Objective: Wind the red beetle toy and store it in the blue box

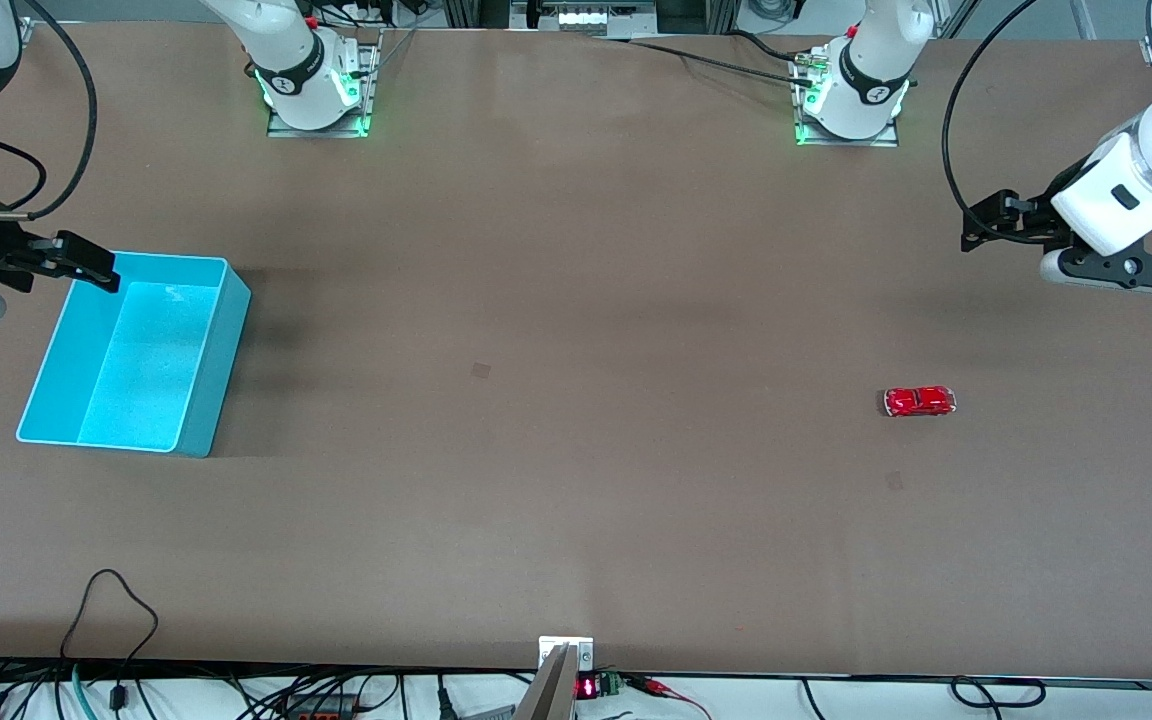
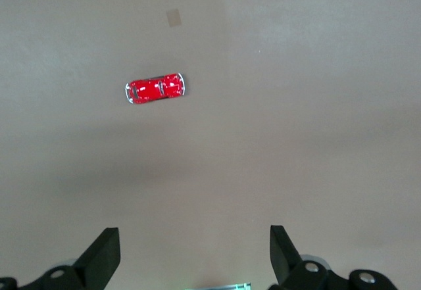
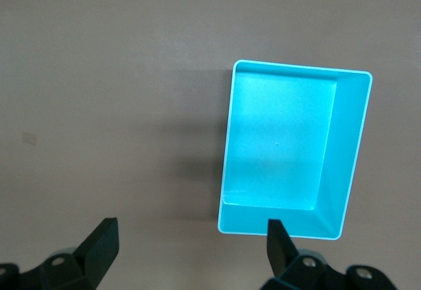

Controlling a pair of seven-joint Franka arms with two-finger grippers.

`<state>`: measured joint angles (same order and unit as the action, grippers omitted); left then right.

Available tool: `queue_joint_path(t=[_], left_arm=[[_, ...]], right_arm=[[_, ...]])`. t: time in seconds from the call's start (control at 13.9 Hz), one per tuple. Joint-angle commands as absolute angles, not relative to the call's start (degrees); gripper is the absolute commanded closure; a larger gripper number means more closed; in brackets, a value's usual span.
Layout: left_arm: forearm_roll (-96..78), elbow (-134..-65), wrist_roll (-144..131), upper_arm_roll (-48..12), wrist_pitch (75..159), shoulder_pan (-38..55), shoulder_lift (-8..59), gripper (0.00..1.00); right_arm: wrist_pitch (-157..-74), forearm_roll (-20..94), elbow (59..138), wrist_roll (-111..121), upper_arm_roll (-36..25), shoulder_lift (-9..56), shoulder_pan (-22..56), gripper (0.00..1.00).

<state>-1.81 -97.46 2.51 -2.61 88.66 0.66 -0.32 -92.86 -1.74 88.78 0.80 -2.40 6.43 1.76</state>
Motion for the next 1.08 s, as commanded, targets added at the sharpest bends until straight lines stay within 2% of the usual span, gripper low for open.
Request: queue_joint_path(t=[0.0, 0.29, 0.65, 1.01], left_arm=[[-0.97, -95.54, 3.25, -2.81, 85.87, 0.7, 0.44, 0.0], [-0.62, -95.54, 3.17, -2.99, 84.65, 1.23, 1.05, 0.0], [-0.26, -90.1, 3.6, -3.16, 75.42, 1.76, 7.37, 0.0], [3.76, -88.24, 16.92, -3.16, 75.5, 1.84, 9.4, 0.0]], right_arm=[[-92.55, -0.97, 88.95, 0.79, -2.11, 6.15, 1.06, 0.0], [-92.46, -0.97, 88.95, 0.88, -2.11, 6.33, 1.05, 0.0], [-92.55, -0.97, 88.95, 0.97, -2.11, 6.42, 1.05, 0.0], [-92.55, -0.97, 88.95, 0.97, -2.11, 6.42, 1.05, 0.0]])
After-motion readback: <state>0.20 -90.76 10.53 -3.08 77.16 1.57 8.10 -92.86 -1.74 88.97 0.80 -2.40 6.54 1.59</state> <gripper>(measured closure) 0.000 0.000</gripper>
